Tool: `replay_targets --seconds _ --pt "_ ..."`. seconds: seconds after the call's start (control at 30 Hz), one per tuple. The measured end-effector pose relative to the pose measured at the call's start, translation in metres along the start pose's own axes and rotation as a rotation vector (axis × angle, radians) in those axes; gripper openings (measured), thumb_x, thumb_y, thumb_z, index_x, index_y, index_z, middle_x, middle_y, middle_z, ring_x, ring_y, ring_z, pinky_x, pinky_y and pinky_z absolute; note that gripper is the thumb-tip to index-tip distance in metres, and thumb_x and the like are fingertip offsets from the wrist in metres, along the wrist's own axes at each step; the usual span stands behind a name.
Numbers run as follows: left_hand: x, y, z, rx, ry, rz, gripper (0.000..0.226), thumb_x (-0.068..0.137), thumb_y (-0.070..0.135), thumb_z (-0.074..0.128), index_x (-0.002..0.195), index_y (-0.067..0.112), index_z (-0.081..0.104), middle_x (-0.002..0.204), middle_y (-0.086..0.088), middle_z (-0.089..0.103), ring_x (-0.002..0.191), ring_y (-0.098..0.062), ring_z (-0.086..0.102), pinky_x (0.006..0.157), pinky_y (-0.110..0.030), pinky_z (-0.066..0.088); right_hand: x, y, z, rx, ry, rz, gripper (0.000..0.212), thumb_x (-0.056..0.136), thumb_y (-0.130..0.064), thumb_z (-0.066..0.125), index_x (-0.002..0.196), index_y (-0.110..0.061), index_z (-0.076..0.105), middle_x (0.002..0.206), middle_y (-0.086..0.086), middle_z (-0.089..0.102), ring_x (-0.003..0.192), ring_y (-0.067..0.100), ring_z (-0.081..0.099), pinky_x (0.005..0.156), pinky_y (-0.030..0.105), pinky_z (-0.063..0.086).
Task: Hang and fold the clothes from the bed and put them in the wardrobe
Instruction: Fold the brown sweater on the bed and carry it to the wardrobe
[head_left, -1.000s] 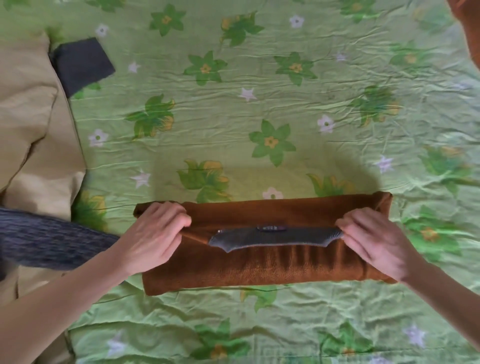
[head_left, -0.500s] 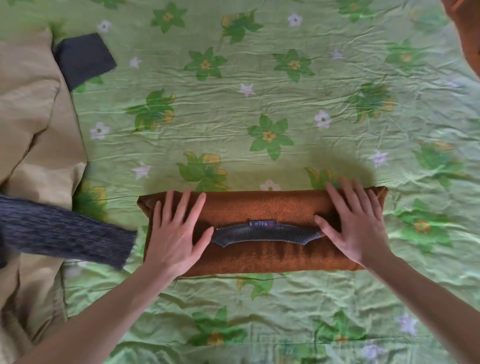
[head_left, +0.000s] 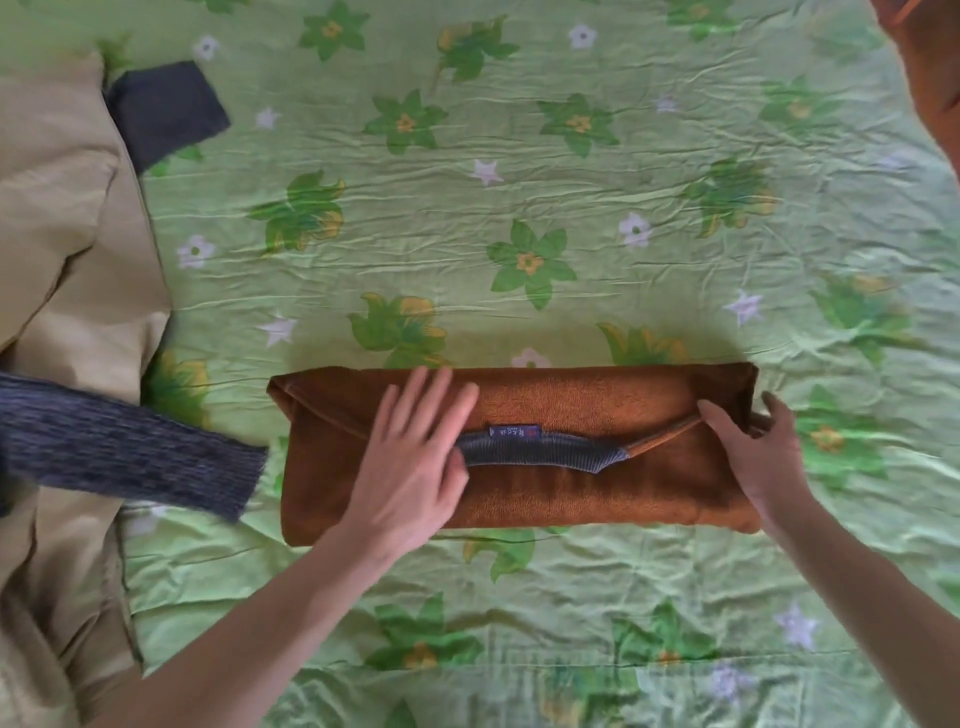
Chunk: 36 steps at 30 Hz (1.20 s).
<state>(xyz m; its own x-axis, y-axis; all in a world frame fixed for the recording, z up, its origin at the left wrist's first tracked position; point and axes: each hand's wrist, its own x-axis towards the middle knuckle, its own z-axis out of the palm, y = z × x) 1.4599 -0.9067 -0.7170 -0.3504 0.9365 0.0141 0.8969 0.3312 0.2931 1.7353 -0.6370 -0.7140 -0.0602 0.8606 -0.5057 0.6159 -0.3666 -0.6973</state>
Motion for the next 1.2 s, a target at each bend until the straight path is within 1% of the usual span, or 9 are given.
replay_targets --seconds 0.07,0.2,0.3,0.47,0.6,0.77,0.93,1.07,1.2 --pt "0.002 0.028 0.011 -0.031 -0.082 0.080 0.064 0.110 0.044 0.031 0.169 0.028 0.015 0.178 -0.003 0.007 0.164 -0.024 0.002 0.132 -0.052 0.008 -0.003 -0.012 -0.008 0.080 -0.105 0.118 0.091 0.057 -0.056 0.092 0.134 -0.023 0.057 0.118 0.004 0.074 0.095 0.021 0.076 0.080 0.036 0.061" --pt "0.004 0.057 0.017 0.086 -0.349 0.055 0.066 0.109 0.042 0.030 0.169 0.031 0.006 0.178 -0.005 -0.003 0.164 -0.031 -0.006 0.130 -0.058 0.004 -0.023 -0.033 -0.020 0.060 -0.256 0.091 0.072 0.063 -0.035 0.096 0.123 -0.025 0.058 0.114 0.009 0.077 0.090 0.028 0.079 0.085 0.054 0.063" --pt "0.013 0.076 0.001 0.025 -0.346 -0.019 0.066 0.106 0.036 0.044 0.167 0.024 0.021 0.177 -0.008 0.009 0.163 -0.032 0.005 0.131 -0.054 0.008 -0.049 -0.055 -0.020 0.031 -0.178 -0.077 0.046 0.079 -0.035 0.091 0.111 -0.034 0.057 0.109 0.002 0.076 0.086 0.018 0.078 0.068 0.041 0.066" --pt "0.029 0.109 -0.043 -1.143 -0.314 -0.263 0.069 0.106 0.055 0.039 0.168 0.034 0.018 0.172 0.014 0.026 0.153 0.004 0.027 0.127 -0.029 0.026 -0.113 -0.092 0.009 -0.185 -0.116 -0.352 0.042 0.087 -0.044 0.078 0.112 -0.036 0.044 0.101 -0.015 0.067 0.091 0.019 0.070 0.083 0.044 0.059" --pt "0.037 0.109 -0.073 -1.701 -0.197 -0.419 0.087 0.091 0.072 0.064 0.160 0.033 0.030 0.144 0.013 0.065 0.133 -0.008 0.062 0.108 -0.029 0.051 -0.166 -0.106 0.054 -0.126 -0.455 -0.531 0.037 0.099 -0.040 0.067 0.129 -0.044 0.047 0.121 -0.022 0.059 0.093 0.004 0.071 0.077 0.030 0.061" --pt "0.009 0.043 -0.078 -1.556 0.025 -0.561 0.034 0.102 0.031 0.069 0.134 0.023 0.063 0.125 -0.002 0.075 0.122 -0.019 0.070 0.104 -0.034 0.055 -0.185 -0.102 0.097 -0.096 -0.808 -0.581 0.037 0.105 -0.015 0.058 0.135 -0.037 0.060 0.131 -0.023 0.055 0.118 0.009 0.065 0.099 0.021 0.051" --pt "-0.022 -0.020 -0.071 -1.595 0.106 -0.802 0.024 0.099 0.024 0.071 0.113 0.043 0.075 0.122 0.002 0.078 0.113 -0.018 0.075 0.085 -0.033 0.061 -0.176 -0.078 0.129 -0.325 -0.291 -0.919 0.038 0.105 -0.022 0.058 0.142 -0.030 0.062 0.150 -0.011 0.051 0.142 0.011 0.045 0.117 0.029 0.036" --pt "-0.031 -0.056 -0.063 -1.497 0.249 -0.961 0.019 0.098 0.029 0.071 0.116 0.034 0.075 0.116 0.002 0.080 0.110 -0.020 0.076 0.091 -0.039 0.059 -0.173 -0.065 0.170 -0.651 -0.367 -0.928 0.062 0.106 -0.063 0.035 0.164 -0.043 0.022 0.175 -0.013 0.009 0.162 0.014 -0.001 0.129 0.048 0.009" --pt "-0.030 -0.078 -0.054 -1.246 0.384 -1.096 0.017 0.103 0.026 0.068 0.120 0.022 0.069 0.104 -0.003 0.080 0.094 -0.015 0.077 0.082 -0.034 0.060 -0.189 -0.055 0.223 -0.934 -0.243 -0.912 0.069 0.107 -0.066 0.021 0.167 -0.034 0.013 0.175 -0.002 0.012 0.162 0.027 0.006 0.127 0.060 0.014"
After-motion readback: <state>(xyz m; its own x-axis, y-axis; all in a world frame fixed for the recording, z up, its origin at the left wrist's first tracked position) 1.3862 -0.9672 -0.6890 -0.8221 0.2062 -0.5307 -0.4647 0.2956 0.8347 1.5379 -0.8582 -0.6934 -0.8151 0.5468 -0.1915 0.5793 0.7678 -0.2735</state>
